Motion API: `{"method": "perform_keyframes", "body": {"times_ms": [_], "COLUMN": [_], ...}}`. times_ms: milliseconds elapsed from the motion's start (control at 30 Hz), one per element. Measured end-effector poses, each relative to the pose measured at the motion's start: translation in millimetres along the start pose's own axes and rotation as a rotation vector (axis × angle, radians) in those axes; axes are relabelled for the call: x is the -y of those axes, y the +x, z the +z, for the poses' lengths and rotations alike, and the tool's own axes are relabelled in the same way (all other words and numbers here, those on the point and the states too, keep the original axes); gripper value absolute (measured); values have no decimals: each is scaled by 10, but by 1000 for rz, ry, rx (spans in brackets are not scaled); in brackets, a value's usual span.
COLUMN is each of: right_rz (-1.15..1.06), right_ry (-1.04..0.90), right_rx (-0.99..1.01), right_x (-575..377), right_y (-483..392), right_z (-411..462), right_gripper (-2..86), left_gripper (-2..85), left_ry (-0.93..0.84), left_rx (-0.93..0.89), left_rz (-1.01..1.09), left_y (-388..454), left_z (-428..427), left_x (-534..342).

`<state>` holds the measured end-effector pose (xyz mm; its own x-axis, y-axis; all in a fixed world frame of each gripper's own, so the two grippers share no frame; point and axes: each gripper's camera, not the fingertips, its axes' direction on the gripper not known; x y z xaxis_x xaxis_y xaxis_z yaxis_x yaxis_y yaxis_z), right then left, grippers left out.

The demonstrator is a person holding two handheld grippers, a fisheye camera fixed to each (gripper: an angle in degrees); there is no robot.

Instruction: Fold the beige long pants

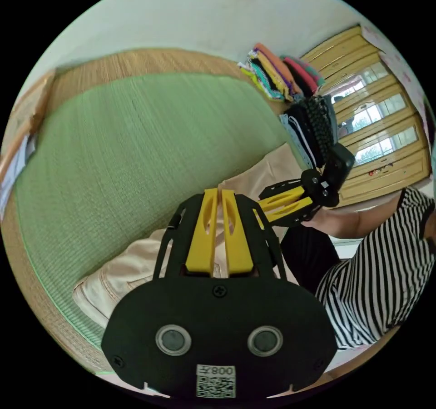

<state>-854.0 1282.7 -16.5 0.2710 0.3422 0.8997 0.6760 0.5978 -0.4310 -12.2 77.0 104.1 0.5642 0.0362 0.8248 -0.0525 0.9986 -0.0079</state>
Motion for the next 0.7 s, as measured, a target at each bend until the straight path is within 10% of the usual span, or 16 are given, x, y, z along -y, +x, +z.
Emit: {"method": "perform_keyframes", "body": {"times_ms": [200, 700], "right_rz": [25, -224], "right_ry": [149, -236], "right_rx": [-9, 45], "right_x": [-115, 256], "right_y": [95, 39], "right_z": [-512, 816], "right_gripper": [47, 76], "left_gripper": [12, 10], "left_ry": [80, 63], "left_rx": [177, 266], "left_rz": [154, 104], "left_y": [436, 416], "left_z": [110, 830], "left_x": [-543, -1097]}}
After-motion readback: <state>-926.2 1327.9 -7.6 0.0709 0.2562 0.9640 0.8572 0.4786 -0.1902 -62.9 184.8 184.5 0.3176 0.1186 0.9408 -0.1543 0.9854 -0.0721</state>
